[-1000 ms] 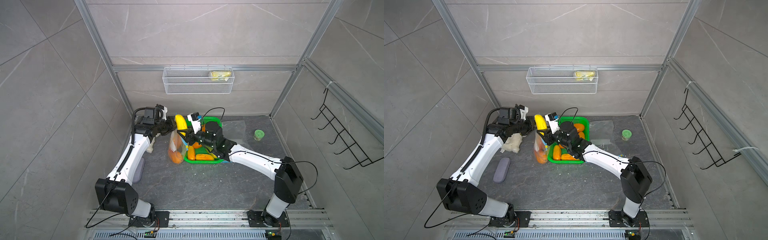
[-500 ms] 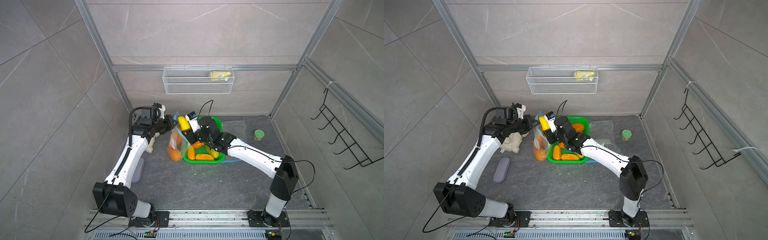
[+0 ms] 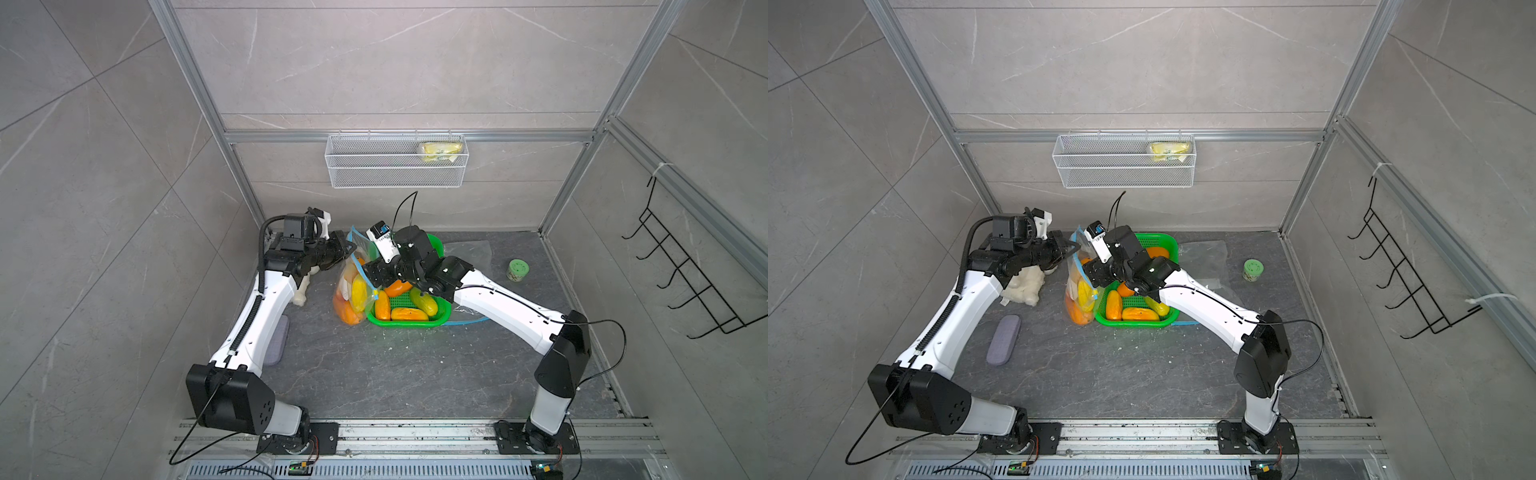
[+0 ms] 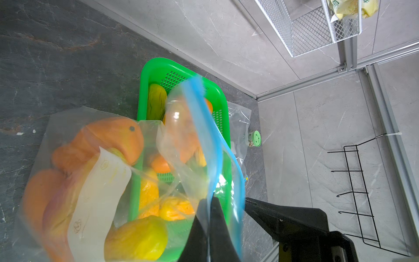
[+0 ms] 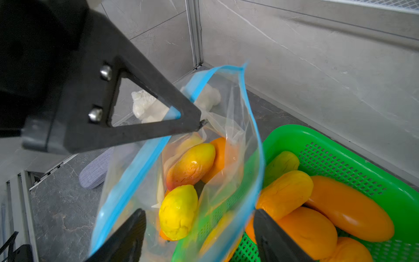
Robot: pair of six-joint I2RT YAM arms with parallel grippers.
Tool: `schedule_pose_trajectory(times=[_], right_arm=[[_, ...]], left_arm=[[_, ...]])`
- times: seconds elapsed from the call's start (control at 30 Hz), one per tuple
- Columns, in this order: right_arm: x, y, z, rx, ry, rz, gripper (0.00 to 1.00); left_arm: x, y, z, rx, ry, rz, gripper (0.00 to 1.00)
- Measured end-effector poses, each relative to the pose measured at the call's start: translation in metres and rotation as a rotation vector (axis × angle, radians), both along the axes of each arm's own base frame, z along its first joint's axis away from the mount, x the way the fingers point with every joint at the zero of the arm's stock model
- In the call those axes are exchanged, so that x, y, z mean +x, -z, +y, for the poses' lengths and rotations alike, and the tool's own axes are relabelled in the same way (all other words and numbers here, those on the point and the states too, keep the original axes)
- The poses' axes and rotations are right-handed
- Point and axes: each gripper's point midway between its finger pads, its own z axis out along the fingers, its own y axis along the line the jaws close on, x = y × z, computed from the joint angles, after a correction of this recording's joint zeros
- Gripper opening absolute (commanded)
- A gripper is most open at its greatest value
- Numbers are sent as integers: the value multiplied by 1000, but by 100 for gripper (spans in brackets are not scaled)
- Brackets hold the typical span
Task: Place the mango in a zip-top bag and seal the zipper
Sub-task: Place the mango in the zipper food storage bag, then pick up the mango from the basket.
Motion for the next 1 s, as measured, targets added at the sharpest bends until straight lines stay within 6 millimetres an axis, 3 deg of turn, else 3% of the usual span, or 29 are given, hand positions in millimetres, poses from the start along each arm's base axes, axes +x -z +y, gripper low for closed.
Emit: schedule_pose_trajectory(times=[0.13,0.27,0.33,0.4,0.47,0.53,0.67,0.77,0.87,1.0], right_arm=[[-22,-6,-16,62,-6,25,89],[-41,-33,-47,170,47,6,91],[-35,-45,-60,231,98,5,91],[-18,-43,-70,270,159,27,91],[7,-22,-78,276,234,73,91],[33,13,-82,241,311,145,90],[81,91,-71,111,429,277,90],[99,135,-63,36,479,347,89],[110,156,-59,-11,511,381,86],[130,154,-47,-14,531,382,81]], left_arm=[[1,1,1,4,-5,1,0],[0,4,4,7,-12,6,0],[-1,4,6,10,-19,6,0],[-1,2,8,13,-27,-1,0],[-3,-1,9,14,-31,-10,0],[-5,-5,10,14,-32,-21,0],[-7,-11,12,12,-36,-34,0],[-8,-9,12,13,-36,-30,0],[-9,-5,12,14,-36,-20,0],[-9,-4,13,15,-38,-18,0]])
